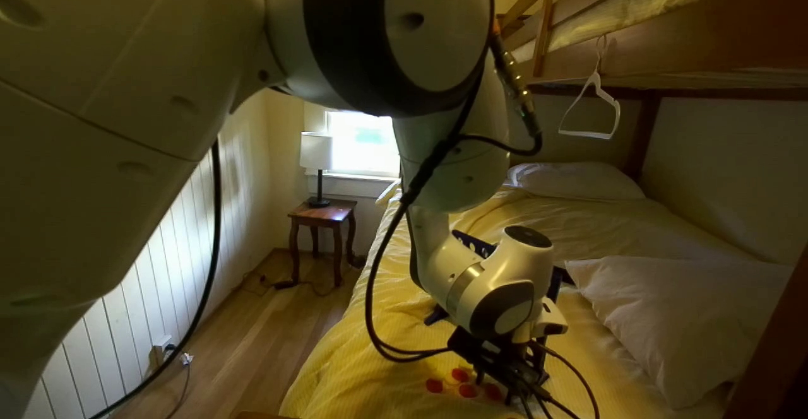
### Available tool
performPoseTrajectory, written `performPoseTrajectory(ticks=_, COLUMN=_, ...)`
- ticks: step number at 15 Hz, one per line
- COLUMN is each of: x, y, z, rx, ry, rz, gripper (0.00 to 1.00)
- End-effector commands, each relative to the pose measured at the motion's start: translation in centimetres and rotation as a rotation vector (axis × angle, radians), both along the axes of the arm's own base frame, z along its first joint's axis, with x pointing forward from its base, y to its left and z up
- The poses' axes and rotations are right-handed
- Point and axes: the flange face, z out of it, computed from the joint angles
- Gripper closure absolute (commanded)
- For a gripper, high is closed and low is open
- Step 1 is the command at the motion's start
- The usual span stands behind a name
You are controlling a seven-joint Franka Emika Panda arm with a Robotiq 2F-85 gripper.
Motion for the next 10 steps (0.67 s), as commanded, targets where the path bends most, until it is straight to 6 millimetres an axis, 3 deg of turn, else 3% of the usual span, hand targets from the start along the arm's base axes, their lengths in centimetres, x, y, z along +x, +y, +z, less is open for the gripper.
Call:
performPoseTrajectory(ticks=1, x=0.41, y=-0.33, z=-0.10, rx=0.018, ry=-0.024, rz=-0.005, gripper=0.42)
performPoseTrajectory(ticks=7, x=0.53, y=-0.45, z=0.01, rx=0.019, ry=-0.033, rz=-0.013, gripper=0.47)
performPoseTrajectory(ticks=10, x=0.58, y=-0.50, z=0.08, rx=0.020, ry=-0.035, rz=-0.015, gripper=0.55)
